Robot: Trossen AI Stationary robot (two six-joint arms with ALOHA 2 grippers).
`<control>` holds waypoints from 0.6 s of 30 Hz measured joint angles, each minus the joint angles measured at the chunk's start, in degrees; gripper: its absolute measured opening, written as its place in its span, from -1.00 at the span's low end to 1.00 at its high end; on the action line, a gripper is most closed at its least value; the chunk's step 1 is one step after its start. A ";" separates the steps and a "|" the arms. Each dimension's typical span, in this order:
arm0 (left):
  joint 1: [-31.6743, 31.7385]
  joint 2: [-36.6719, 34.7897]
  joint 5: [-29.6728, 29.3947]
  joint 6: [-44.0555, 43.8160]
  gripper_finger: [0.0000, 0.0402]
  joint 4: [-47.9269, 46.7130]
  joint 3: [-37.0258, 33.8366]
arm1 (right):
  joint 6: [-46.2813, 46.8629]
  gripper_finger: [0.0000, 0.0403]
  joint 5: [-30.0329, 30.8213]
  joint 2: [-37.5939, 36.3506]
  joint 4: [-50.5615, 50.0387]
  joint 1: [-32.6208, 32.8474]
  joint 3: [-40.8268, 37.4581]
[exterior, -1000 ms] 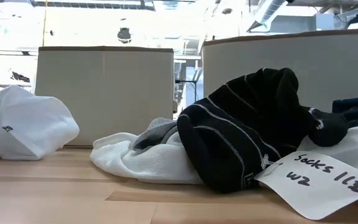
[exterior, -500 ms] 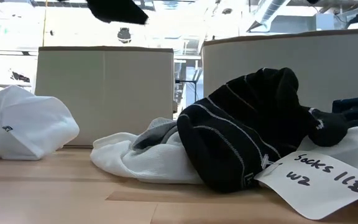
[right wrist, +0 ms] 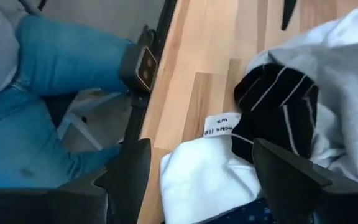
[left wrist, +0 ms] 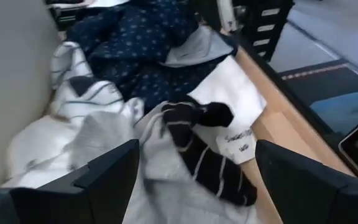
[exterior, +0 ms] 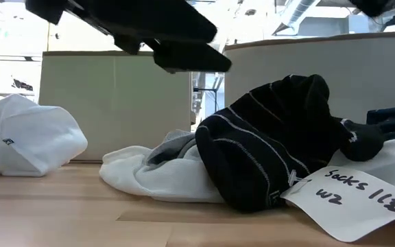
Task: Sort clothes
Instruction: Put the black sock into the right white laundry bin
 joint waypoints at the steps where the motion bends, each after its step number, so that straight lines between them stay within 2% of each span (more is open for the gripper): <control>1: 0.25 0.79 0.33 -0.01 0.57 1.10 0.00 | 0.02 0.45 0.00 0.70 0.37 -0.02 0.00; 4: 1.16 3.31 2.38 0.16 0.54 2.01 1.18 | 0.02 0.45 0.00 2.01 1.69 -0.02 0.00; 9: 1.51 8.13 3.74 1.78 0.37 0.12 5.59 | 0.13 0.45 0.91 2.30 2.67 -0.04 0.00; 14: 1.46 11.99 -0.09 3.88 0.19 -5.54 10.86 | 0.13 0.45 1.34 2.28 3.52 -0.04 0.00; 18: 1.51 13.15 -0.93 5.58 -0.01 -7.57 13.11 | 0.20 0.45 1.42 2.28 3.90 0.01 0.00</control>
